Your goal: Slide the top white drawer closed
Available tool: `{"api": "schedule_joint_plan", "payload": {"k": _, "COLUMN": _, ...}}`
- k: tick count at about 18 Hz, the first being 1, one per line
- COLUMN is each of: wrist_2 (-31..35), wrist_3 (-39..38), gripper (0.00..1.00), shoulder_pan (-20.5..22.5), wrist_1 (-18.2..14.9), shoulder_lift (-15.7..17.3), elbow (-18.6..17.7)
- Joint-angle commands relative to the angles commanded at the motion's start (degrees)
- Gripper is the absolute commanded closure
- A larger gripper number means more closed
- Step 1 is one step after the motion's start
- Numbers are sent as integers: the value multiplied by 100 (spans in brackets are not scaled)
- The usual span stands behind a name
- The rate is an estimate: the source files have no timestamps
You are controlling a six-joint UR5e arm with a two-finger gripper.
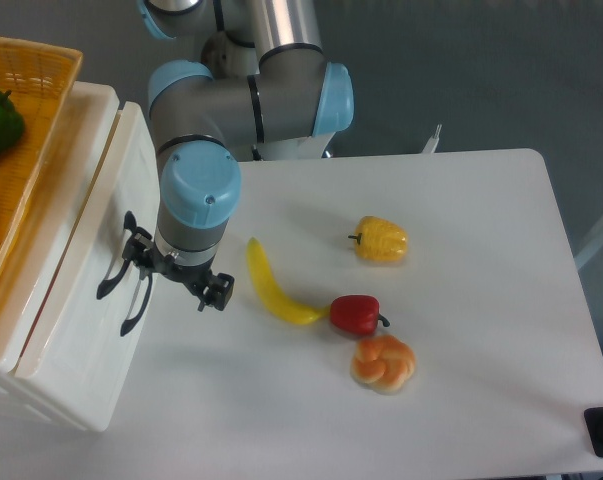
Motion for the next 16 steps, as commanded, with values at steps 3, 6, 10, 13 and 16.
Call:
{"api": "schedule_joint_plan", "payload": {"k": 3, "wrist_2": 0, "wrist_3": 149, "gripper": 0, "shoulder_pan": 263, "wrist_1": 9, "shoulder_lift": 0, "elbow": 97}}
{"api": "schedule_joint_plan", "payload": {"k": 6, "wrist_2": 9, "wrist_3": 421, "gripper": 0, "shoulder_pan": 624, "wrist_1": 9, "shoulder_lift": 9, "elbow": 228}}
{"api": "schedule_joint_plan", "payload": {"k": 10, "wrist_2": 263, "wrist_3": 1440, "gripper": 0, "shoulder_pan": 1046, "wrist_1": 26, "shoulder_lift": 70, "elbow": 299}}
{"api": "schedule_joint_plan", "payload": {"k": 13, "wrist_2": 413, "wrist_3": 2019, "gripper": 0, "shoulder_pan": 1318, "wrist_1": 35, "shoulder_lift": 105, "elbow": 343}}
{"api": "schedule_joint_plan", "payload": {"k": 16, "wrist_2": 737, "wrist_3": 3038, "gripper": 0, "shoulder_pan": 1643, "wrist_1": 35, "shoulder_lift": 123, "elbow": 361}}
